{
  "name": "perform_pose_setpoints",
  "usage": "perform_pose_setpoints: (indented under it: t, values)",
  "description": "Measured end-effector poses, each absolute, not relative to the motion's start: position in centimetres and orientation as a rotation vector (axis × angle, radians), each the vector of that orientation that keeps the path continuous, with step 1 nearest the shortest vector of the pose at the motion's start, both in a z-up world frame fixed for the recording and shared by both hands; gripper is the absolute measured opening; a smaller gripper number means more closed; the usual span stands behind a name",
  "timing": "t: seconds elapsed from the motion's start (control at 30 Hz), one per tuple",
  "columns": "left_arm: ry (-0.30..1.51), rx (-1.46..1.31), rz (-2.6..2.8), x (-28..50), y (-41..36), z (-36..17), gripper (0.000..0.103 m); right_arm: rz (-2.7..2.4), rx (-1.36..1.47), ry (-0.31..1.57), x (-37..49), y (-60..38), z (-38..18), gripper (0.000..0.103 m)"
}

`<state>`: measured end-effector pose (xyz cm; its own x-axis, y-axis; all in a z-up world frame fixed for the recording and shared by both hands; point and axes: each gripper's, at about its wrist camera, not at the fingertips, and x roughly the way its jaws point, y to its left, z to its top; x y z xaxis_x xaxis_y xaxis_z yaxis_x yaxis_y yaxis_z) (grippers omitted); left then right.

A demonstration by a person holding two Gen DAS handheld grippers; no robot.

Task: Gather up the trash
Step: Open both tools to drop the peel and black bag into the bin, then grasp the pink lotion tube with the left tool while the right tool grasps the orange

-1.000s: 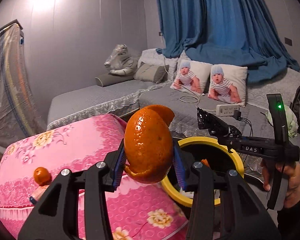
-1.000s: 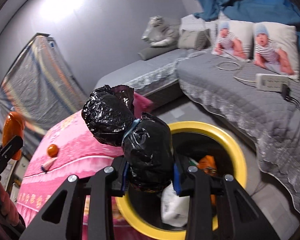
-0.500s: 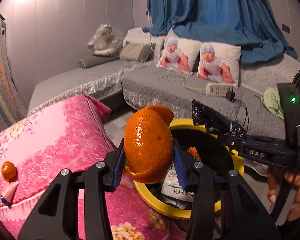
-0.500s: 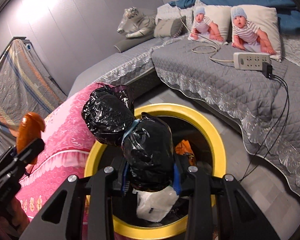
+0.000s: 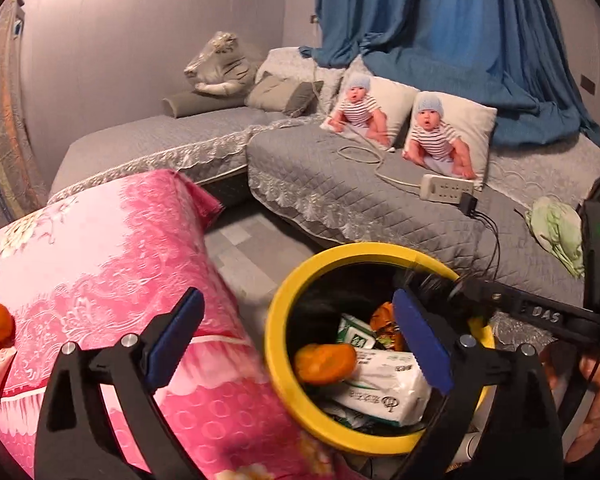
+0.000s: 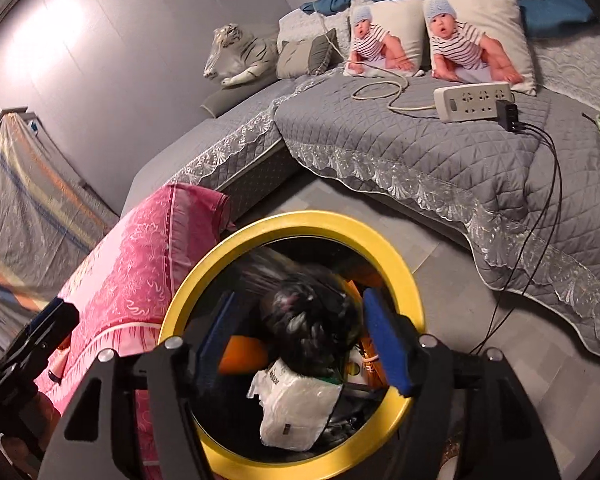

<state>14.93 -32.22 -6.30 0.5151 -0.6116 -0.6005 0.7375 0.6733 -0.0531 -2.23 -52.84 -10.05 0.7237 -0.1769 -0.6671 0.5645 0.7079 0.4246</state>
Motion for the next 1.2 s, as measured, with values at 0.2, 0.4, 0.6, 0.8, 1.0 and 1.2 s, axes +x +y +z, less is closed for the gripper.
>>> perform_pose_setpoints:
  t: [0.2, 0.4, 0.6, 0.8, 1.0, 1.2]
  values:
    - [0.591, 0.259, -0.758, 16.4, -28.8, -5.8, 0.094, -0.349, 0.678, 0.633, -1.7, -51.6, -9.5, 0.067]
    - [0.546, 0.237, -0.638, 19.3, -20.1, -5.3, 0.094, -0.206, 0.603, 0.637, 1.0, -47.6, -7.5, 0.067]
    - [0.52, 0.235, -0.488, 22.6, -9.6, -5.0, 0.094, -0.115, 0.548, 0.679, 4.5, -43.8, -6.4, 0.067]
    - [0.617, 0.201, -0.478, 26.8, -1.1, -7.2, 0.094, -0.051, 0.502, 0.707, 7.9, -39.6, -5.3, 0.067]
    - [0.714, 0.223, -0.515, 28.4, 0.0, -10.3, 0.093, 0.015, 0.456, 0.734, 10.8, -36.2, -4.6, 0.067]
    - [0.767, 0.269, -0.519, 29.5, -0.7, -12.2, 0.08, 0.056, 0.41, 0.752, 12.1, -34.1, -4.4, 0.067]
